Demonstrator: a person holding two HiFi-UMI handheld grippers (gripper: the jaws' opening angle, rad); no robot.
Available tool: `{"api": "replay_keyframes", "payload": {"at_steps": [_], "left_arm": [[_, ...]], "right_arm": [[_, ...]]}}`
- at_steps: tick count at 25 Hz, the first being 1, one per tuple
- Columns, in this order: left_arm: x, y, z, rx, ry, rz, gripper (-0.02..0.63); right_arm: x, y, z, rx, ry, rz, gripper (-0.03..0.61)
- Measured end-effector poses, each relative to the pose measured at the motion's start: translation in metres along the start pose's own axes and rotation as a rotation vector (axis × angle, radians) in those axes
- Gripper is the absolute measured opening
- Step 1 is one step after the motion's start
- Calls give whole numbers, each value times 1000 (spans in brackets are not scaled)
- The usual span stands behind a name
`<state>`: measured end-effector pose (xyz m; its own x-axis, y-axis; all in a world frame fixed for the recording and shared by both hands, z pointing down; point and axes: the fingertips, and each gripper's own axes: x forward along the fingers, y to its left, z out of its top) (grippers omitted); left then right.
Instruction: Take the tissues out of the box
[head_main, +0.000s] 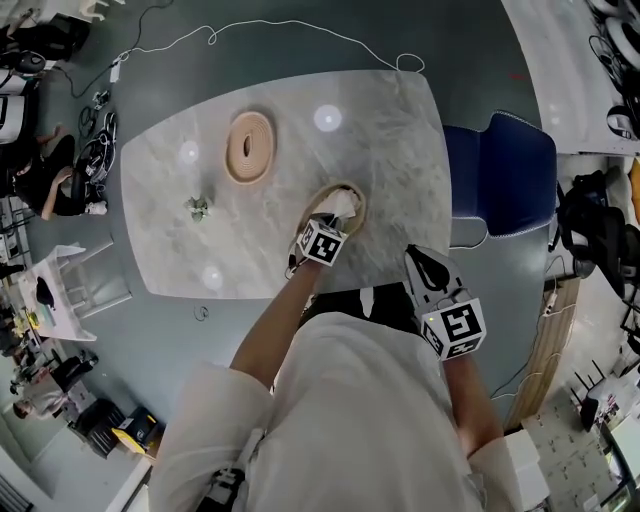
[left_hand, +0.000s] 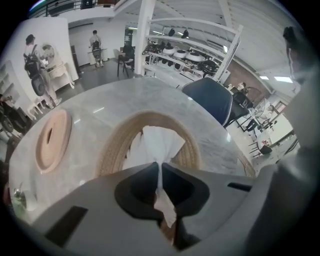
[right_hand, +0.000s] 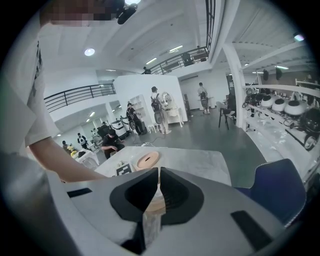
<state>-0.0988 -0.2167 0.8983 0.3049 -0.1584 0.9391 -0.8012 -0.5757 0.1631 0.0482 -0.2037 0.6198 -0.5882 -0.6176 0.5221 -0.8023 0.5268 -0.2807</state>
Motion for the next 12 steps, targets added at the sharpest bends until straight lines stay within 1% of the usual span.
{"api": "replay_keyframes", "payload": {"at_steps": [7, 9, 12], "left_arm": [[-42, -6, 11, -34, -135, 0, 21], [-59, -4, 16, -45, -185, 13, 21], [-92, -5, 31, -65, -283, 25, 21]], "right_arm": [[-8, 2, 8, -19, -27, 19, 37], [-10, 2, 11, -26, -35, 23, 37], [-15, -2, 17, -39, -49, 31, 37]]}}
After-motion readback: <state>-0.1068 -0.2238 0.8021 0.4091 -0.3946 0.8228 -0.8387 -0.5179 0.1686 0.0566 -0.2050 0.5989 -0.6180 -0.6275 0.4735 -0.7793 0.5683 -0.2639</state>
